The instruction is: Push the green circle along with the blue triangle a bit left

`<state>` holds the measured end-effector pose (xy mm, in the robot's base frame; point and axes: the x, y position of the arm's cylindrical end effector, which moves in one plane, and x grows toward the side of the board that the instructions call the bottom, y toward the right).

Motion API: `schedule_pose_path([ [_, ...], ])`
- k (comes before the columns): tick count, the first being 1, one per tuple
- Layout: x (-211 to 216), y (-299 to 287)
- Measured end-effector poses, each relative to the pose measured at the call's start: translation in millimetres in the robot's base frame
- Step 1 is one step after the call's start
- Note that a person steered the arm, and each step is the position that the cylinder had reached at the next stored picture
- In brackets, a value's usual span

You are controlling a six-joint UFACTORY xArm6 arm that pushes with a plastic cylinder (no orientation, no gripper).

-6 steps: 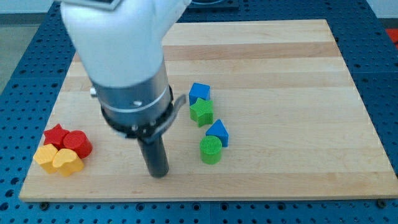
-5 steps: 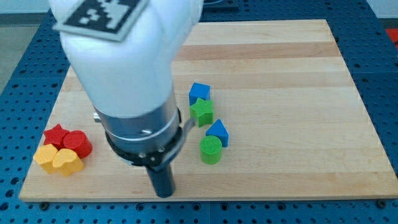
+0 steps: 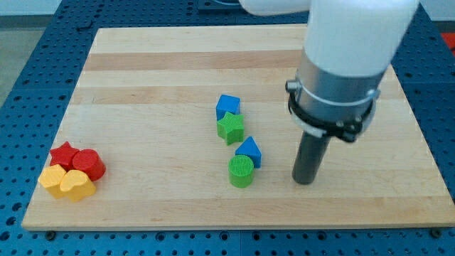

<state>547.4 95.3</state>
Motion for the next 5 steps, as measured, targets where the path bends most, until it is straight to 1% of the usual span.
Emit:
schedule_pose_path([
  [1,-13.7,-7.9],
  [4,-13.4,-82.3],
  [5,-10.8,-89.5],
])
